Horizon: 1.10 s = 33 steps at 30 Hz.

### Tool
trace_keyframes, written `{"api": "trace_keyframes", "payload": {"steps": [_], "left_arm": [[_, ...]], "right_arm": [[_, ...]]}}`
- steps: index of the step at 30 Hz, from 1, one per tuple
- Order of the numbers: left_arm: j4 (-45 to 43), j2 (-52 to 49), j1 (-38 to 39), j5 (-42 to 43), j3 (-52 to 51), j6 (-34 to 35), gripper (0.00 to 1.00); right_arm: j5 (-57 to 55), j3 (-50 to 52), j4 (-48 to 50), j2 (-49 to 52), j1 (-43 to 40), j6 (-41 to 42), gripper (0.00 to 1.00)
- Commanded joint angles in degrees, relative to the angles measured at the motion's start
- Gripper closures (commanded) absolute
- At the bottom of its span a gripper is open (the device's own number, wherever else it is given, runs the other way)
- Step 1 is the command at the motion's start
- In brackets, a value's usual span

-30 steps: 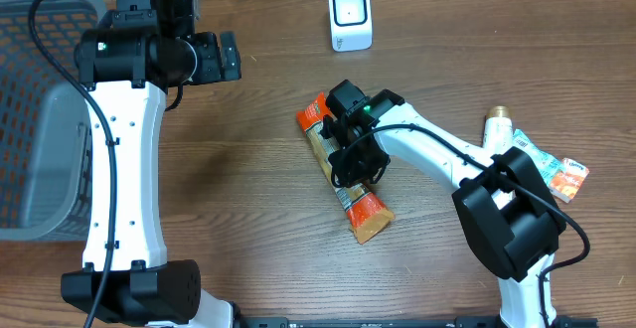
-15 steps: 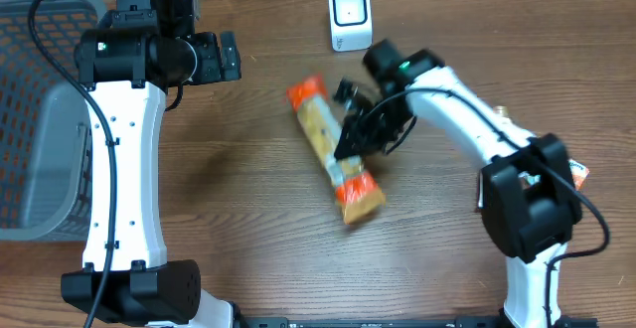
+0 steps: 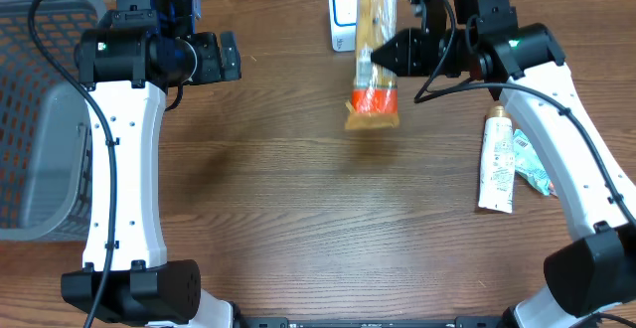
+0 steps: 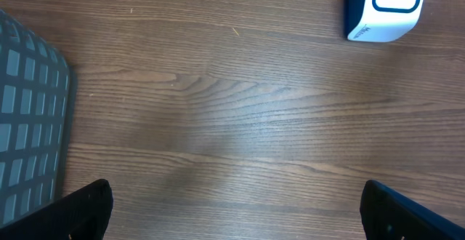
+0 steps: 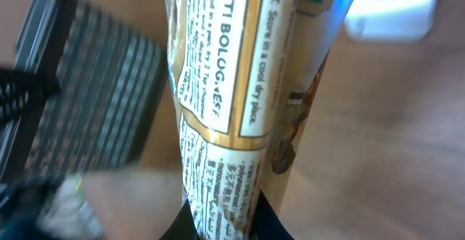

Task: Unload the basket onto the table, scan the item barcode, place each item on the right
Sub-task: 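Hold the spaghetti pack up in front of the white scanner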

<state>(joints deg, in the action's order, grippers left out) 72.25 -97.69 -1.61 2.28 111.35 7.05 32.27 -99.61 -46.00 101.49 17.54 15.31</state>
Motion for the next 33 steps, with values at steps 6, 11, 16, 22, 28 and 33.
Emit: {"api": "trace_keyframes", "payload": {"steps": [6,11,16,22,28,33], "left_arm": [[-0.09,-0.17,0.13,-0.37,0.24,-0.85,0.00],[-0.09,-0.17,0.13,-0.37,0.24,-0.85,0.00],[-0.09,-0.17,0.13,-0.37,0.24,-0.85,0.00],[-0.09,-0.17,0.13,-0.37,0.24,-0.85,0.00],[-0.09,-0.17,0.13,-0.37,0.24,-0.85,0.00],[-0.09,-0.17,0.13,-0.37,0.24,-0.85,0.00]], "right_arm": [[-47.17,-2.82,11.82,0.44,8.76,-10.93,0.96],[-57.86,-2.82,22.21,4.52,12.24,-32.11,0.96],[-58.21,-2.82,32.63,9.88,12.76,-51.32,0.96],[-61.13,-2.82,50.36,19.10,12.76,-63.14,0.96],[-62.05,-2.82,69.77,28.74,12.72,-76.48,0.96],[-62.03,-2.82,79.25,33.44,12.72,-80.04,0.96]]}}
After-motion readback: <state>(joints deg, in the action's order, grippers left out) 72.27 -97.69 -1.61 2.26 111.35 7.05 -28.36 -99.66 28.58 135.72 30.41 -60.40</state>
